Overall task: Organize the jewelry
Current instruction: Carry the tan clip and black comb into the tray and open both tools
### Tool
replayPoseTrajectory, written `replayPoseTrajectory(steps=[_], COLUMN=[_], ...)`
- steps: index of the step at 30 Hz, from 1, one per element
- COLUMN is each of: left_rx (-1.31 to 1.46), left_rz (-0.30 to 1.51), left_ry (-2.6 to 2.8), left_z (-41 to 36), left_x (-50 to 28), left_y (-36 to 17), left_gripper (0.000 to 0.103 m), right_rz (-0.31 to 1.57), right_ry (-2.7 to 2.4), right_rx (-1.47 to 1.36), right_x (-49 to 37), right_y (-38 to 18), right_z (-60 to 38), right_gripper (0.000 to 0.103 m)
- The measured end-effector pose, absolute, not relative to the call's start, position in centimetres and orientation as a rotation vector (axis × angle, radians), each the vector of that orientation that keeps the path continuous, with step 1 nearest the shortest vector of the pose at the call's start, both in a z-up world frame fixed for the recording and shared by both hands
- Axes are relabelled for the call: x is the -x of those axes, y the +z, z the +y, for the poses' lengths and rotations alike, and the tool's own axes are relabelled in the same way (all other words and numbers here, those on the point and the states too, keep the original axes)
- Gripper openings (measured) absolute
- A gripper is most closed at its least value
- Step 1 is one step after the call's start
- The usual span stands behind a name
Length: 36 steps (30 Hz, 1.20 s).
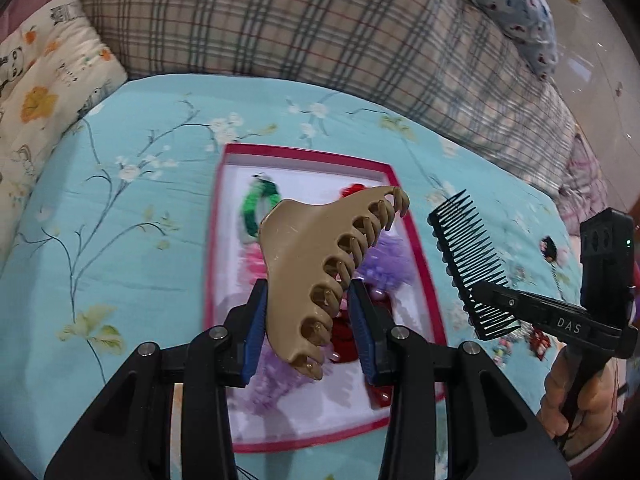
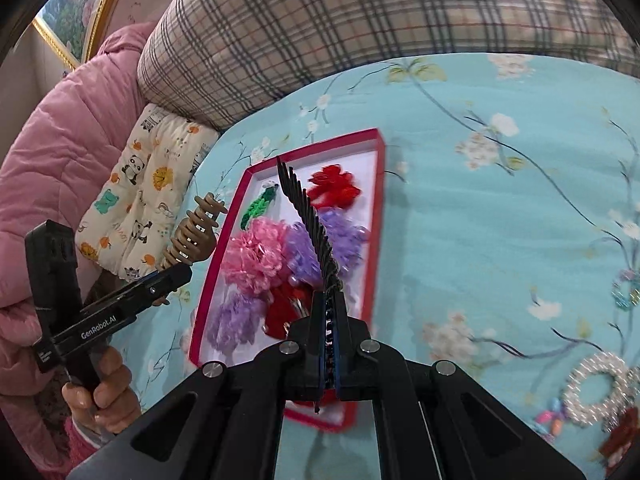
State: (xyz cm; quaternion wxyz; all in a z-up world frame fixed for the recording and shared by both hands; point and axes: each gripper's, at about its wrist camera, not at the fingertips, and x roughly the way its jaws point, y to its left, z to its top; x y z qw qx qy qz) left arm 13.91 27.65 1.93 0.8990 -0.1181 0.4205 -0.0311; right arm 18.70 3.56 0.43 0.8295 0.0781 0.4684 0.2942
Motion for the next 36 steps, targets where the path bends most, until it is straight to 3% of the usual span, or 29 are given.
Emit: replayPoseTrajectory(steps=[22,34,36], left_rx=[0.252,0.212,0.21], left_rz=[0.944,0.966,0.971], left_ry=[0.005,0.004,0.001], left_z=[30.2,29.6,29.6], left_x=[-19.7,-19.8,-19.9], left_y=[-2.5,-2.9,-2.9], left_gripper=[0.037,0.037,0.037], right_rz=[0.93,0.954,0.958], right_ry=[0.492,0.536,0.544], right_rx=[0.128,0.096,0.088], right_x=[-23.5,-23.0,-22.8], right_y=[-1.9,-2.1,-2.1], right_z=[10.6,10.3,10.2], right_gripper=[0.003,0.01,0.017])
